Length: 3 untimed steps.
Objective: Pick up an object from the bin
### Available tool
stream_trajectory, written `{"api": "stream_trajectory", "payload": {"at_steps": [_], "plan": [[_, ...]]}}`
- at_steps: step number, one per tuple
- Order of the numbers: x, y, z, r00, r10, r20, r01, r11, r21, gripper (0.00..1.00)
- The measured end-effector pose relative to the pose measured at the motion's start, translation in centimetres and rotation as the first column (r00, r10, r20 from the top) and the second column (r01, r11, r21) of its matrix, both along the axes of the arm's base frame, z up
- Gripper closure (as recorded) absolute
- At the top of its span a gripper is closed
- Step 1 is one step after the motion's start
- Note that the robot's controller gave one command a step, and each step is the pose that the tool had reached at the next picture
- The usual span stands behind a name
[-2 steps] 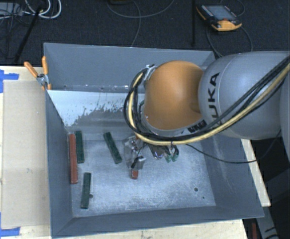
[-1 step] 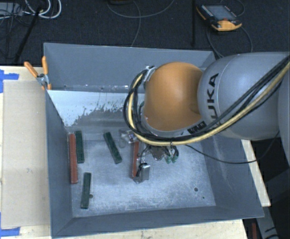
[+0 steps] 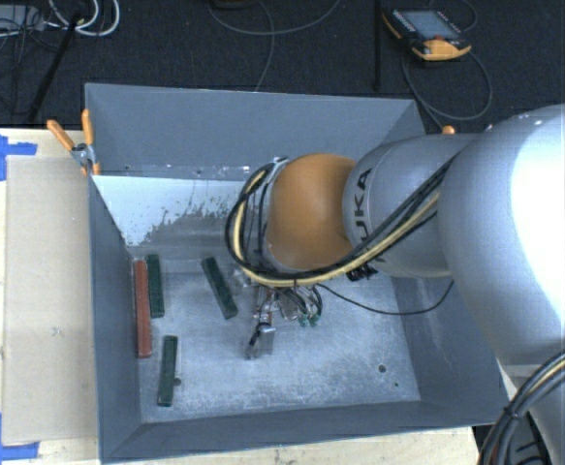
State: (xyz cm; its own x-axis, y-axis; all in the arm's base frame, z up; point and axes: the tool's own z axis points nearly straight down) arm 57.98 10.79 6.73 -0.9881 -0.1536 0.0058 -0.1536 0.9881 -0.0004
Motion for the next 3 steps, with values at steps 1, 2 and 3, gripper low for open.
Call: {"api": "stream_trajectory", "payload": {"at_steps": [1,2,3], "plan": [[4.3,1.4,0.3,0.957,0.289,0.009,-0.289,0.957,0.002,0.00],[-2.0,-0.5,2.8,0.979,0.204,0.002,-0.204,0.979,0.001,0.00],[3.5,-0.1,1.4,0.983,0.185,0.009,-0.185,0.983,0.002,0.00]]}}
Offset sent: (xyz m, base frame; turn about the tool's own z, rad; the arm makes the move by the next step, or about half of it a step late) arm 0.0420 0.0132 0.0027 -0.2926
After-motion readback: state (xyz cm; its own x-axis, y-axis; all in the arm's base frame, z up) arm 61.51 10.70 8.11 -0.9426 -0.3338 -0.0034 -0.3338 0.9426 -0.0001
